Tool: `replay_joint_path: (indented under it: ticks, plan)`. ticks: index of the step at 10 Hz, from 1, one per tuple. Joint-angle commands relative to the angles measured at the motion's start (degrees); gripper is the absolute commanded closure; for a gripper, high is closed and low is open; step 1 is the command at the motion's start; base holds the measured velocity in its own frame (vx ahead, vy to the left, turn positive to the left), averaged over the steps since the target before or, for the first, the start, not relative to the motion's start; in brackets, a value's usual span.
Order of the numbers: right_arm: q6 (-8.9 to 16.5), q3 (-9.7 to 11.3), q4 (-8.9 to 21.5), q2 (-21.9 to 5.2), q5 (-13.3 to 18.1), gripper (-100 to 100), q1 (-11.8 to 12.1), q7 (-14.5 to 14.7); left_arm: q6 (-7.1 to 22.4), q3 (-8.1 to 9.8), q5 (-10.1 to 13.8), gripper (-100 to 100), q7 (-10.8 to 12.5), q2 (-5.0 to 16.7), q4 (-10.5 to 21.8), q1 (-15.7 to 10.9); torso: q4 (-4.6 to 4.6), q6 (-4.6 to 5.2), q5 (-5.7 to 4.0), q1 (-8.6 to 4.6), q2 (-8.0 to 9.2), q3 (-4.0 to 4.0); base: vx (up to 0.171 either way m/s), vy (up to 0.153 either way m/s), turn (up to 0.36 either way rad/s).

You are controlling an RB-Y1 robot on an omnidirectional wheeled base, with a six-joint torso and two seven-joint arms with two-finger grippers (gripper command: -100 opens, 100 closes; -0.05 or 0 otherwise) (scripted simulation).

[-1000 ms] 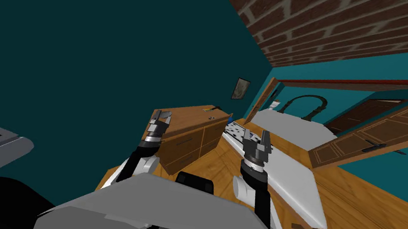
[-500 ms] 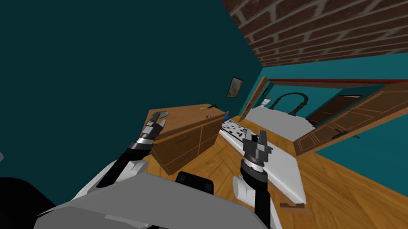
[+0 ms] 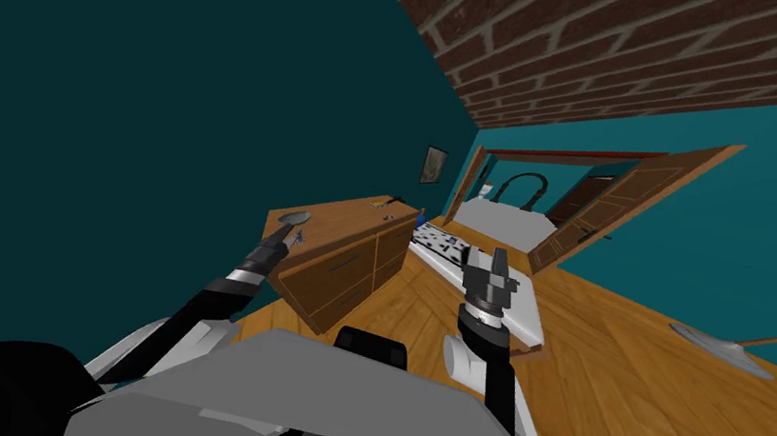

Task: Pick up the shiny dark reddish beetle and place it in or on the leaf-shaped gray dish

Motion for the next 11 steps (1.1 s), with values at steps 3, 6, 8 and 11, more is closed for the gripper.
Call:
replay_joint_path:
  ticks: [3,6,8,11]
  plan:
    - [0.0,0.0,0.0,0.0,0.0,0,0.0,0.0,4.8,4.71,2.4,-100,-3.2,5.5,-0.7,5.2,-0.03,-0.01,0.0,-0.03,-0.15,-0.08,-0.029,-0.001,-0.123]
    - [0.0,0.0,0.0,0.0,0.0,0,0.0,0.0,6.7,7.24,3.5,-100,-4.1,8.5,-0.8,8.5,-0.04,-0.01,-0.01,-0.05,-0.2,-0.12,-0.017,-0.006,-0.077]
    - [0.0,0.0,0.0,0.0,0.0,0,0.0,0.0,10.4,11.13,5.8,-100,-5.7,12.4,-1.1,12.6,-0.05,-0.02,-0.01,-0.06,-0.24,-0.14,-0.006,-0.012,-0.141]
    - [0.0,0.0,0.0,0.0,0.0,0,0.0,0.0,12.4,13.96,7.0,-100,-6.4,15.7,-1.2,16.7,-0.06,-0.01,-0.01,-0.08,-0.29,-0.17,0.003,-0.012,-0.07]
